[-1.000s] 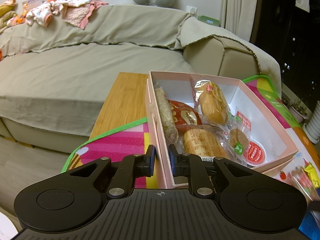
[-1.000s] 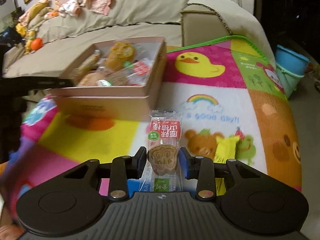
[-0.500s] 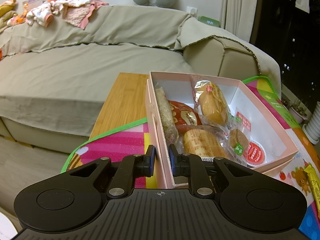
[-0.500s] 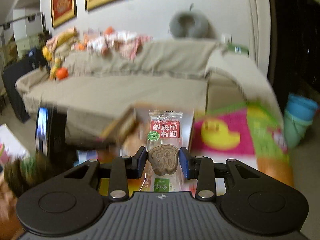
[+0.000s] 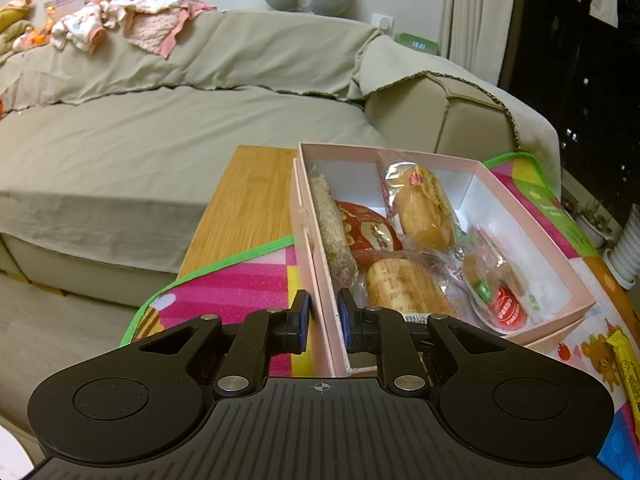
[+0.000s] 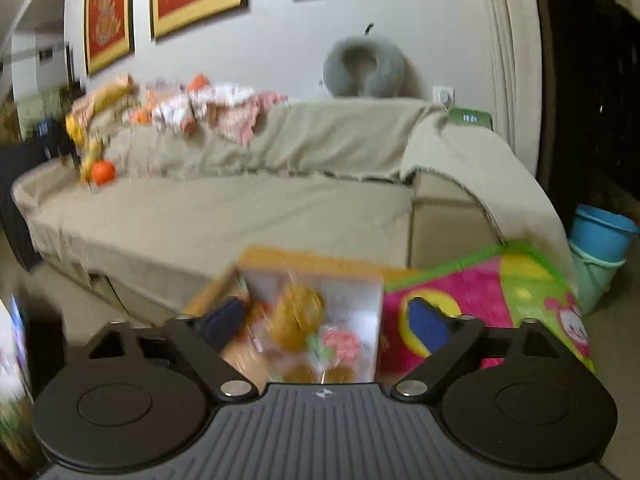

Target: Organize objects

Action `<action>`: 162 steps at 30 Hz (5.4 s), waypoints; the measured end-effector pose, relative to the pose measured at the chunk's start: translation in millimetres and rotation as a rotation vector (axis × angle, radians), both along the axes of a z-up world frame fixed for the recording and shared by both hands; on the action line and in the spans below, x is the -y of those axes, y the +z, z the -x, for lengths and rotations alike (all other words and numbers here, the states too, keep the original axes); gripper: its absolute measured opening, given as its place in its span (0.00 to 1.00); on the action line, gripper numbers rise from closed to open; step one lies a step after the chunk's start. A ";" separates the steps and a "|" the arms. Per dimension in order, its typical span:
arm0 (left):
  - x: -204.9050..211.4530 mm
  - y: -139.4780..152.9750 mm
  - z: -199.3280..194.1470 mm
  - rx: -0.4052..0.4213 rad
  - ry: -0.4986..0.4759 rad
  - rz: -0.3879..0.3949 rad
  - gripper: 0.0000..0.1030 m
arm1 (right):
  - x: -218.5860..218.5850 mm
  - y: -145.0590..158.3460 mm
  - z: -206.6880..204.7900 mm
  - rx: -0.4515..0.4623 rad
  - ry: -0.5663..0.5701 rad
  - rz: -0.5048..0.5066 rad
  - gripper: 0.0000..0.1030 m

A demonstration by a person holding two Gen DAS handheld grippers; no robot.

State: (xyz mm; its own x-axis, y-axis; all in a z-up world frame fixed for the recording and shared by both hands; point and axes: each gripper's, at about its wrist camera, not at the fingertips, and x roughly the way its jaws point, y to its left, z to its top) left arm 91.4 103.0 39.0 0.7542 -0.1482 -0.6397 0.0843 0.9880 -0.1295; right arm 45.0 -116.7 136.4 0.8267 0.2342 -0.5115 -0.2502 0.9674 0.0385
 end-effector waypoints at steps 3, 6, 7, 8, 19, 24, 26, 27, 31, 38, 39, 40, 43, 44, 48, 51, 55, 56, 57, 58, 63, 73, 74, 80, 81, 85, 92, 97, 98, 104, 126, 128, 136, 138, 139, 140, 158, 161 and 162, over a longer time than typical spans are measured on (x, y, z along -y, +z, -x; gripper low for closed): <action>-0.1 0.2 -0.2 0.000 -0.001 0.000 0.18 | -1.6 -35.5 23.4 -0.049 0.017 0.080 0.96; 0.1 0.3 -0.2 0.000 -0.001 -0.001 0.17 | 2.8 -67.0 49.9 -0.128 0.038 0.108 0.96; 0.1 0.3 -0.3 0.000 0.000 0.000 0.17 | 5.1 -74.2 58.2 -0.141 0.030 0.122 0.96; 0.1 0.3 -0.2 0.000 0.000 0.000 0.17 | 8.7 -79.7 68.7 -0.144 0.015 0.137 0.96; 1.9 -0.2 -0.8 -0.002 -0.001 -0.002 0.17 | 77.1 -107.6 93.9 -0.213 -0.267 0.123 0.98; 2.3 -0.9 -0.2 -0.002 -0.001 -0.003 0.17 | 85.3 -116.7 88.4 -0.242 -0.292 0.086 0.98; 2.0 -0.9 -0.2 -0.002 -0.001 -0.002 0.17 | 84.8 -117.8 86.4 -0.241 -0.288 0.080 0.98; 2.0 -0.9 -0.2 -0.002 -0.001 -0.002 0.17 | 84.9 -118.1 85.6 -0.239 -0.287 0.077 0.98; 2.1 -0.8 -0.2 -0.002 -0.002 -0.002 0.17 | 86.7 -120.0 77.9 -0.239 -0.295 0.060 0.90; 2.0 -0.8 -0.1 -0.002 -0.001 -0.002 0.17 | 81.9 -118.9 70.9 -0.266 -0.256 0.070 0.45; 1.8 -0.7 -0.2 -0.002 -0.002 -0.002 0.17 | 81.9 -118.1 71.0 -0.268 -0.251 0.071 0.39; 1.9 -0.8 -0.1 -0.002 -0.002 -0.002 0.17 | 81.7 -117.5 71.4 -0.272 -0.248 0.075 0.32; 2.2 -0.7 -0.2 -0.002 -0.002 -0.002 0.17 | 81.2 -116.0 73.6 -0.280 -0.244 0.090 0.25; 1.8 -0.6 -0.3 -0.002 -0.002 -0.002 0.17 | 80.7 -115.2 74.9 -0.283 -0.241 0.093 0.24; 1.7 -0.7 -0.2 -0.003 -0.002 -0.003 0.17 | 75.2 -112.4 81.7 -0.293 -0.216 0.104 0.23; 1.7 -0.6 -0.2 -0.002 -0.003 -0.002 0.17 | 68.1 -109.0 87.0 -0.302 -0.186 0.100 0.23; 1.8 -0.6 -0.2 -0.002 -0.003 -0.002 0.17 | 58.0 -99.7 92.0 -0.292 -0.147 0.084 0.23; 1.8 -0.5 -0.2 -0.002 -0.004 -0.001 0.17 | 56.0 -95.5 92.9 -0.286 -0.137 0.072 0.23; 1.7 -0.5 -0.2 -0.002 -0.004 -0.002 0.17 | 54.0 -91.7 93.6 -0.281 -0.129 0.062 0.23; 2.0 -0.6 -0.1 -0.001 -0.004 -0.001 0.17 | 52.3 -87.2 93.8 -0.276 -0.120 0.051 0.23; 0.1 -2.3 2.2 0.002 -0.004 0.002 0.17 | 43.8 -56.8 94.9 -0.231 -0.068 0.008 0.23; -1.0 -2.2 2.8 0.007 -0.007 0.012 0.18 | 14.8 35.9 47.6 -0.005 0.015 -0.030 0.23; -1.0 -2.2 2.8 0.007 -0.007 0.011 0.18 | 10.9 43.6 36.7 0.012 0.019 -0.039 0.23; -1.2 -1.4 2.3 0.006 -0.014 0.013 0.19 | -13.5 56.4 -37.4 0.028 -0.012 -0.067 0.25; -1.4 -1.5 2.1 0.007 -0.014 0.013 0.19 | -18.7 50.0 -48.7 0.022 -0.023 -0.040 0.30; -1.9 -2.2 2.3 0.012 -0.018 0.019 0.19 | -20.7 21.5 -60.7 -0.050 -0.045 -0.047 0.32; -1.2 -1.9 2.3 0.012 -0.015 0.024 0.19 | -10.9 -29.8 -13.8 -0.093 0.006 0.095 0.57; 4.8 -0.1 -0.1 0.007 -0.002 0.006 0.17 | -6.6 -60.8 27.5 -0.129 0.104 0.142 0.62; 7.3 0.0 -2.1 0.004 -0.006 0.004 0.17 | -6.3 -67.7 30.6 -0.135 0.105 0.143 0.62; 47.5 -2.9 -44.8 0.001 -0.061 -0.025 0.18 | 13.5 -101.4 5.9 -0.139 -0.029 0.081 0.61; 81.0 4.6 49.6 0.153 -0.046 -0.069 0.63 | 51.8 -132.4 50.4 -0.222 -0.192 0.069 1.00; 90.4 -9.4 66.8 0.118 -0.067 -0.069 0.63 | 47.1 -135.9 54.0 -0.199 -0.203 0.096 1.00; 109.8 -37.6 93.6 0.069 -0.059 -0.093 0.63 | 52.7 -140.7 63.7 -0.149 -0.230 0.042 1.00; 112.1 -37.6 91.1 0.070 -0.057 -0.113 0.63 | 51.8 -141.1 63.0 -0.145 -0.231 0.049 1.00; 113.5 -38.3 89.9 0.068 -0.057 -0.121 0.63 | 52.5 -141.2 62.5 -0.146 -0.231 0.044 1.00; 113.1 -38.1 93.0 0.070 -0.057 -0.129 0.64 | 52.9 -141.0 62.8 -0.145 -0.232 0.041 1.00; 114.1 -39.6 90.5 0.071 -0.036 -0.124 0.69 | 50.2 -140.9 61.4 -0.146 -0.234 0.049 1.00; 113.8 -39.6 91.1 0.072 -0.036 -0.132 0.69 | 50.2 -141.0 61.4 -0.146 -0.234 0.050 1.00; 114.1 -39.6 91.2 0.072 -0.036 -0.135 0.69 | 50.1 -141.0 61.1 -0.146 -0.234 0.050 1.00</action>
State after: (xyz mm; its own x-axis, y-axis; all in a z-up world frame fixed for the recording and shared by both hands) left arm 0.2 -11.1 -0.6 0.7945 -0.0927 -0.6001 0.1247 0.9921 0.0118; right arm -16.0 -166.8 -4.7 0.7723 0.0175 -0.6350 -0.0154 0.9998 0.0088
